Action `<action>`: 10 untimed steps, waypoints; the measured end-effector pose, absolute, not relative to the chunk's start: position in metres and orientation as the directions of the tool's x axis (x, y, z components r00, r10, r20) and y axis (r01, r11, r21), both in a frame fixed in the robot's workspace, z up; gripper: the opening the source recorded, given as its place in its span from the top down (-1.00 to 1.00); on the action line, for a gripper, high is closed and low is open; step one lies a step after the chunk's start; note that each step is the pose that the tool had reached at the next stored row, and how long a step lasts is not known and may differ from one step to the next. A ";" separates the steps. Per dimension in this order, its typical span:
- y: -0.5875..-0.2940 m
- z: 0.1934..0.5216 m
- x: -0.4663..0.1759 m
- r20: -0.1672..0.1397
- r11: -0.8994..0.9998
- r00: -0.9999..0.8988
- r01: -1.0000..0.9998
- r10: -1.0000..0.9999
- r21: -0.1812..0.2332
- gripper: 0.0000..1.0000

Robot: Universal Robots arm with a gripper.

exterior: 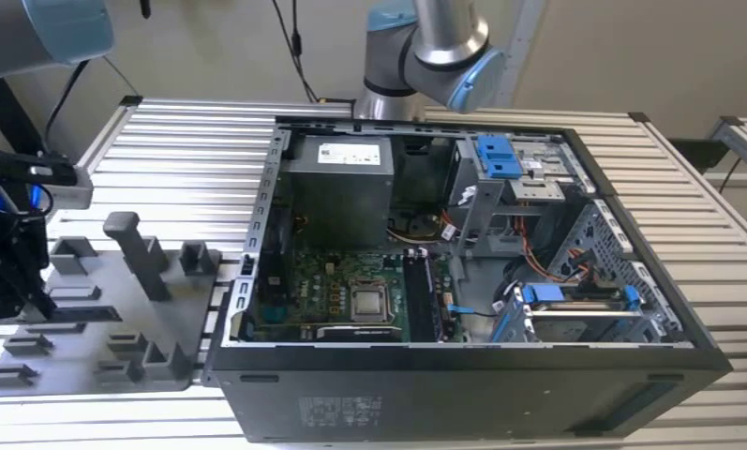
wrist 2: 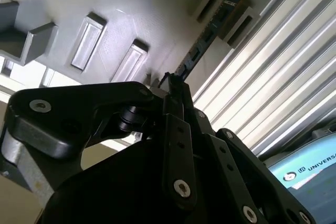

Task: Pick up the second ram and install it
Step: 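Pick up the second ram and move it above second insertion slot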

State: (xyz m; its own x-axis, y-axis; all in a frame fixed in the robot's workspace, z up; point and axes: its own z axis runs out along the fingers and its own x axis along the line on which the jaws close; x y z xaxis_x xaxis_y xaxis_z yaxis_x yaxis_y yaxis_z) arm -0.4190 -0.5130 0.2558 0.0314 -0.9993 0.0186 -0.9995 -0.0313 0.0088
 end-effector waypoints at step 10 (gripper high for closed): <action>-0.513 0.265 -0.419 0.017 -0.031 0.031 -0.999 -0.999 0.009 0.73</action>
State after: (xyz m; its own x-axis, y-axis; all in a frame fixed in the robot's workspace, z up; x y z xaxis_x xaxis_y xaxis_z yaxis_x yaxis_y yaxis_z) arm -0.4190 -0.5130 0.2654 0.0314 -0.9994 0.0168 -0.9995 -0.0313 0.0089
